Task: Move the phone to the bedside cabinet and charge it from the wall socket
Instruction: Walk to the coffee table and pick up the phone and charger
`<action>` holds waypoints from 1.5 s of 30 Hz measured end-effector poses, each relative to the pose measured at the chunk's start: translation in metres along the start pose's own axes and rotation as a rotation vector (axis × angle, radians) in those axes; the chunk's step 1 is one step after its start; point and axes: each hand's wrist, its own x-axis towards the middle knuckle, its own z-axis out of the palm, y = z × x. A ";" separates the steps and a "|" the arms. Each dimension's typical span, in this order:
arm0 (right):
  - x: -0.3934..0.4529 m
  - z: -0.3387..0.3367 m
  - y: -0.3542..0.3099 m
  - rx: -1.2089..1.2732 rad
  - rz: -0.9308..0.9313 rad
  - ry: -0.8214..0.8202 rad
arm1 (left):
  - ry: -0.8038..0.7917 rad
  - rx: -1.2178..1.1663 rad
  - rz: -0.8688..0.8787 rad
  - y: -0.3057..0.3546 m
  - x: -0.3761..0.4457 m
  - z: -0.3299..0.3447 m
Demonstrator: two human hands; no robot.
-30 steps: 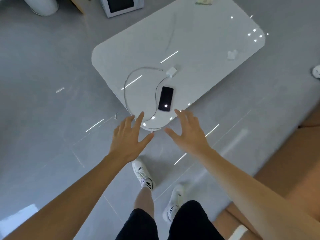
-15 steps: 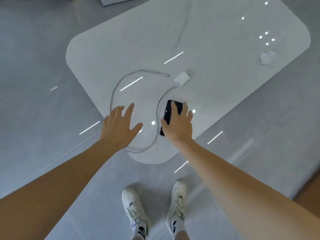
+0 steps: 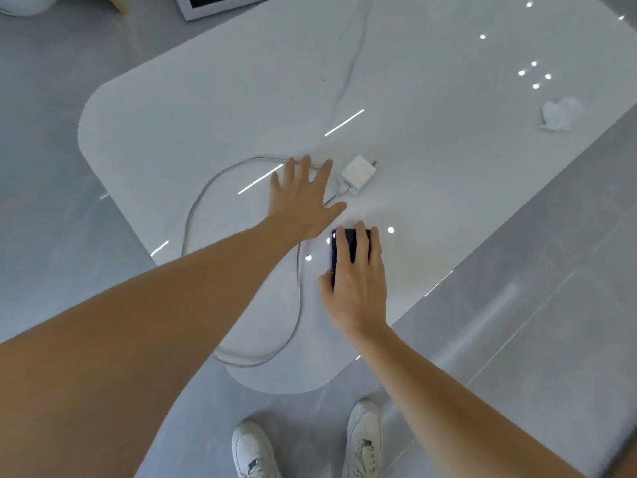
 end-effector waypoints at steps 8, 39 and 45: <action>0.016 -0.001 0.028 -0.035 0.021 0.072 | 0.153 0.140 -0.002 0.029 0.028 0.013; -0.013 -0.097 0.016 0.193 0.081 -0.079 | 0.139 -0.361 -0.031 0.027 -0.115 -0.069; -0.090 -0.182 0.012 0.283 0.173 -0.056 | 0.088 -0.375 0.032 0.060 -0.197 -0.141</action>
